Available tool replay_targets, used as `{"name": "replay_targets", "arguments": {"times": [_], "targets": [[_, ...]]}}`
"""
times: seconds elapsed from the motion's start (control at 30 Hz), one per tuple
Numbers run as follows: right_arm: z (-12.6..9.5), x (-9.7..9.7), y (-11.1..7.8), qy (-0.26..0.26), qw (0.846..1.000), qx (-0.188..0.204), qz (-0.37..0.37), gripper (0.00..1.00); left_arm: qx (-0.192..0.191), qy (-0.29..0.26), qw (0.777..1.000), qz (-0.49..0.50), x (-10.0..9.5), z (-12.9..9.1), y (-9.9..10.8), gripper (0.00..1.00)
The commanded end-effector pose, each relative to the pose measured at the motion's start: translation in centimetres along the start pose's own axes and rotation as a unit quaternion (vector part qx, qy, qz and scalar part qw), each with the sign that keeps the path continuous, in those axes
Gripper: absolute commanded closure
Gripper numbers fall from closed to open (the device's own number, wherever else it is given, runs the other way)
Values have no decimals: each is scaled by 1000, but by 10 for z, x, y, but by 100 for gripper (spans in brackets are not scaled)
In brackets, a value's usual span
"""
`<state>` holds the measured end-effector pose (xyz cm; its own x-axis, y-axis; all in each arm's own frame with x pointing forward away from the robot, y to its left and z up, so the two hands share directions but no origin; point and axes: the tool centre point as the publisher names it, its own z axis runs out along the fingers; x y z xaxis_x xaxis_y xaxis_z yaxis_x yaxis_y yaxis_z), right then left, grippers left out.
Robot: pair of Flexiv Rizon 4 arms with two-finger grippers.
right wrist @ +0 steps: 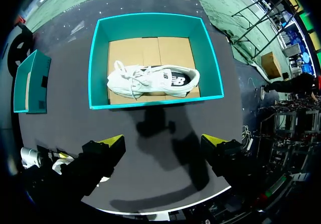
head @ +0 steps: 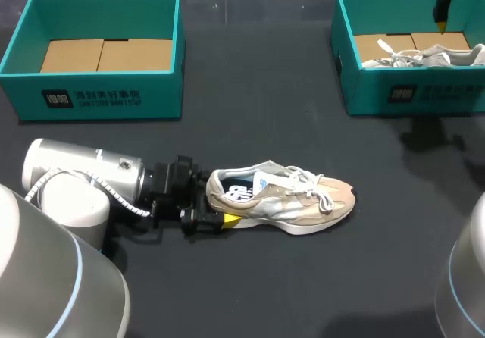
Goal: Take the shoe out of the shoebox, open the shoe tongue, remove and reinsert the insole, then place the shoe into the shoebox
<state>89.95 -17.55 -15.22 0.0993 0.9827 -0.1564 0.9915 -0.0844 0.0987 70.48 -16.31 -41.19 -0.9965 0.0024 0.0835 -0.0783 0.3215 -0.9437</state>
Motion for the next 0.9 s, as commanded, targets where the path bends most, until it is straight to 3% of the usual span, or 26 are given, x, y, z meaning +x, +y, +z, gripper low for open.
{"name": "replay_targets", "arguments": {"times": [0.03,0.2,0.6,0.8,0.9], "targets": [[-14,32,-31,-20,1000,0,9,0,-1,-1,1000,0,4,4,5,100],[-20,68,-69,-21,1000,9,22,0,-1,-1,1000,0,4,4,5,100],[-26,176,-155,-17,1000,8,12,0,-1,-1,1000,0,4,4,5,100],[-21,227,-181,23,999,18,-16,0,-1,-1,1000,0,4,4,5,100],[-21,232,-182,27,999,25,-21,0,-1,-1,1000,0,4,4,5,100]]}}
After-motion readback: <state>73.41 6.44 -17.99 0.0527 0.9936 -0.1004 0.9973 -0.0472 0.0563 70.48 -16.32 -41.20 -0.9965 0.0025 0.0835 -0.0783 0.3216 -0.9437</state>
